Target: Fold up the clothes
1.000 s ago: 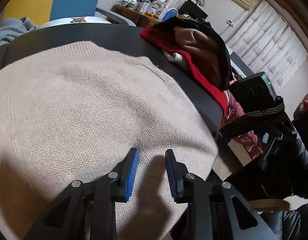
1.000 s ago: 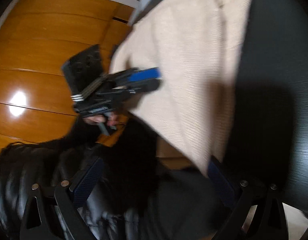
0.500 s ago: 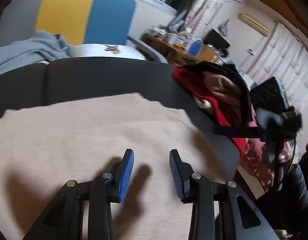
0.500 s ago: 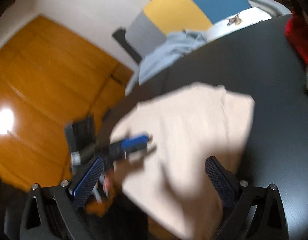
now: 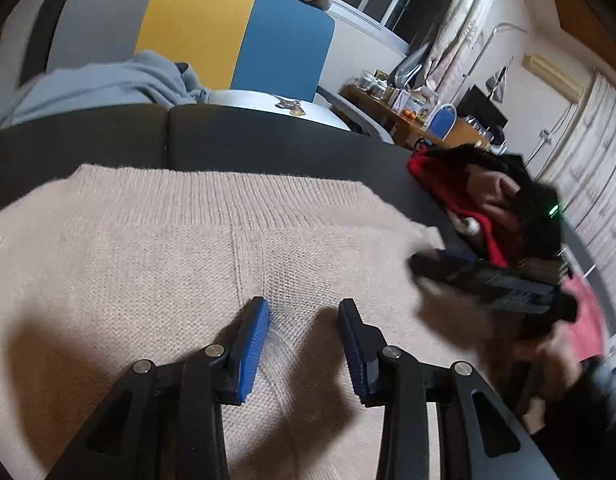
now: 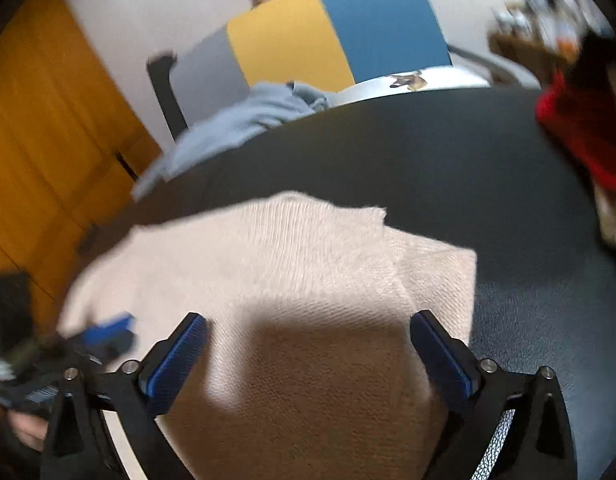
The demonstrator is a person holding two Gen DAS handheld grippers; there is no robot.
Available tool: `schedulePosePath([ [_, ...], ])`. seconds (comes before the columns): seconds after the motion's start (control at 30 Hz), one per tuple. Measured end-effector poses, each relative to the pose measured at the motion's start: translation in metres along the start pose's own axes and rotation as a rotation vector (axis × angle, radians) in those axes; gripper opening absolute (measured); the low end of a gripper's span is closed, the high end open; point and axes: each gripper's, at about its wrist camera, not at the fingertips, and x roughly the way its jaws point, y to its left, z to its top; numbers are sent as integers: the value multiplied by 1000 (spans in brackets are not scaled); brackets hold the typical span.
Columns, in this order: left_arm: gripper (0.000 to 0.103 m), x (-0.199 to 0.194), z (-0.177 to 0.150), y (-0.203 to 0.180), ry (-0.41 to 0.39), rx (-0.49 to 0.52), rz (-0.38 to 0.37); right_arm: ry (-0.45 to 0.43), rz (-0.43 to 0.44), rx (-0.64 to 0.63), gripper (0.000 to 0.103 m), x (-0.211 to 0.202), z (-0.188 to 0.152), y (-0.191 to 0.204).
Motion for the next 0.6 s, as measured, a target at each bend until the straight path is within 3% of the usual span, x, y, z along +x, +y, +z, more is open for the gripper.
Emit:
schedulePosePath([
  [0.07,42,-10,-1,10,-14,-33,-6,13,-58,-51,103,6,0,11],
  [0.17,43,-25,-3,24,-36,-83,-14,5,-60,-52,103,-2,-3,-8],
  [0.33,43,-97,-2,111,-108,-255,54,-22,-17,-14,103,-11,-11,-26],
  [0.43,42,-107,-1,156,-51,-318,57,-8,-61,-46,103,-13,-16,-19],
  [0.6,43,-91,5,193,48,-335,6,8,-116,-85,103,-9,-18,-13],
])
